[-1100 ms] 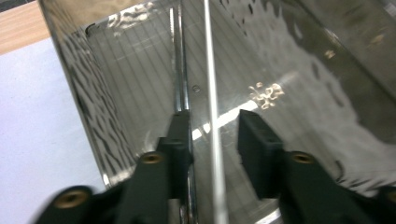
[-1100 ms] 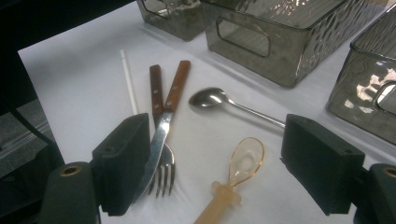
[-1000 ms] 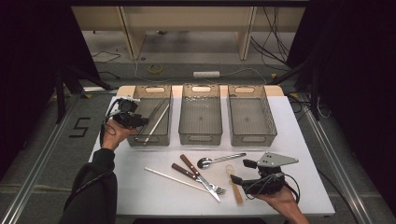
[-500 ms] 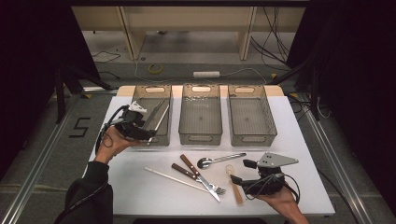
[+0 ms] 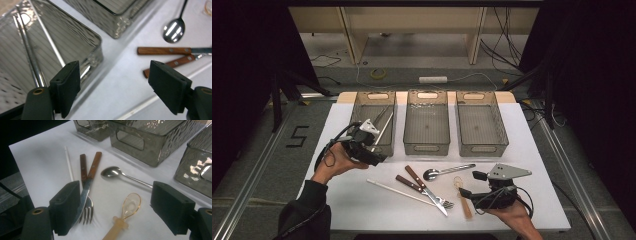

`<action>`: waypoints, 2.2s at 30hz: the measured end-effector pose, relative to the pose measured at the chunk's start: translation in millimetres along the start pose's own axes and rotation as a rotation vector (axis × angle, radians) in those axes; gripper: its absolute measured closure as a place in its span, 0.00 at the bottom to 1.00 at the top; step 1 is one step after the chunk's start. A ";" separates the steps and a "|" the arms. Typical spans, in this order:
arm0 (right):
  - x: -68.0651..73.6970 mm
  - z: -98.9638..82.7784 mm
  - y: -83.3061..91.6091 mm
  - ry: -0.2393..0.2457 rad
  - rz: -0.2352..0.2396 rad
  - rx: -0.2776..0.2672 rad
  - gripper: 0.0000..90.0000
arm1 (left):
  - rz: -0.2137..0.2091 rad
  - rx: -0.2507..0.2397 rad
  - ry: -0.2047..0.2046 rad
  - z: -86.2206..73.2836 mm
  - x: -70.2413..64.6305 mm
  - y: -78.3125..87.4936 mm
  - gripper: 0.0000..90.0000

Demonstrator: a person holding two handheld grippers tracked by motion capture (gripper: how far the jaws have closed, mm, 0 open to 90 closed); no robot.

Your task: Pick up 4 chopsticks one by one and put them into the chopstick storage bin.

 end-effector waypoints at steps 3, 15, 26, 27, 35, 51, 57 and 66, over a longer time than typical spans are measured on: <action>-0.1 -0.1 -0.4 -0.001 0.000 0.005 0.28 | -0.017 0.022 -0.025 -0.7 -5.9 0.2 0.26; 0.5 -0.1 -0.5 0.000 -0.001 0.005 0.28 | -0.059 0.155 -0.141 -8.9 -28.2 -11.5 0.27; 0.5 -0.2 -0.3 0.001 0.001 0.009 0.28 | -0.106 0.289 -0.241 -18.5 -46.3 -34.4 0.40; 0.6 -0.2 -0.4 0.001 0.002 0.010 0.28 | -0.114 0.301 -0.253 -19.2 -47.2 -35.9 0.41; 0.9 -0.1 -0.7 0.001 0.003 0.010 0.28 | -0.144 0.346 -0.321 -23.5 -56.0 -47.5 0.52; 0.9 -0.1 -1.8 0.007 0.007 0.012 0.28 | -0.163 0.404 -0.422 -29.0 -57.3 -64.2 0.68; 1.2 -0.2 -2.5 0.008 0.009 0.014 0.28 | -0.168 0.404 -0.436 -28.6 -58.0 -66.3 0.72; 1.0 -0.2 -2.8 0.007 0.008 0.018 0.28 | -0.180 0.427 -0.483 -28.4 -60.3 -69.6 0.76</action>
Point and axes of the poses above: each handheld gripper's, and its own axes: y roughly backward along the jaws, z roughly out of its top, x roughly to its left, the point moved 2 cm from there along -y, roughly forward along the jaws
